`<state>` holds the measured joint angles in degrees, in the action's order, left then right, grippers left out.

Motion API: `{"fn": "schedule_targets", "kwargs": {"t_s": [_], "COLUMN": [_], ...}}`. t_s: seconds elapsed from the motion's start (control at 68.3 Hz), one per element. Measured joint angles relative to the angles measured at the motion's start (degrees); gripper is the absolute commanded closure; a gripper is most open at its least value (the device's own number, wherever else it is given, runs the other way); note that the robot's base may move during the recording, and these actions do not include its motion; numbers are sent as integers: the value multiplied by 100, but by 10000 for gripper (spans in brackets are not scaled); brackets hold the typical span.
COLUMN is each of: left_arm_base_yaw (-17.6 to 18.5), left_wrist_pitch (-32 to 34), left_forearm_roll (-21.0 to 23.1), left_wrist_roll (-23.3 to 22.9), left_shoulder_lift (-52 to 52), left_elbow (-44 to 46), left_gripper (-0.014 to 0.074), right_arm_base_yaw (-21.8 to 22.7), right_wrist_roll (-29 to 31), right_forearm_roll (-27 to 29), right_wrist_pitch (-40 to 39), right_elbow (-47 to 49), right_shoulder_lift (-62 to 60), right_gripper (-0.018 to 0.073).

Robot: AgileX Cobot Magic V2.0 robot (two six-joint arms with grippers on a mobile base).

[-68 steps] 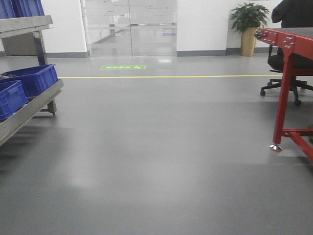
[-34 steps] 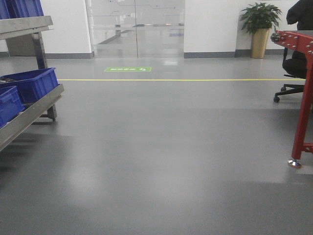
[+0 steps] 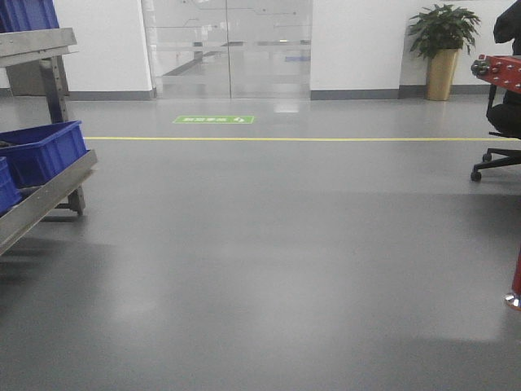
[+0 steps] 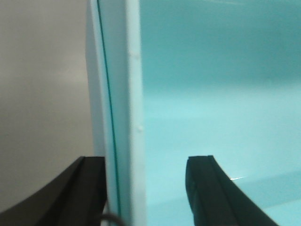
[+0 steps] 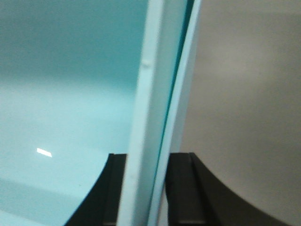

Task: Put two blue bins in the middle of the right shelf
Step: 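Turn the base toward the shelf of blue bins holding the teal bin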

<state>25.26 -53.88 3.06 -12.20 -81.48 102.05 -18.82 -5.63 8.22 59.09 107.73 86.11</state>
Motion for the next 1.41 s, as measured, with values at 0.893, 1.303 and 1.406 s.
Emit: {"fn": "schedule_targets", "kwargs": {"t_s": [0.893, 1.303, 1.406], "left_arm_base_yaw": [0, 0, 0], "left_wrist_pitch": [11, 11, 11], "left_forearm_roll": [0, 0, 0], "left_wrist_roll": [0, 0, 0], "left_shoulder_lift": [-10, -10, -10], "left_elbow": [0, 0, 0], "left_gripper": [707, 707, 707], "right_arm_base_yaw": [0, 0, 0], "right_wrist_roll": [0, 0, 0], "right_forearm_roll": [0, -11, -11], "right_wrist_pitch": [0, 0, 0], "right_elbow": [9, 9, 9], "right_shoulder_lift": [0, 0, 0], "right_gripper": [715, 715, 715]}}
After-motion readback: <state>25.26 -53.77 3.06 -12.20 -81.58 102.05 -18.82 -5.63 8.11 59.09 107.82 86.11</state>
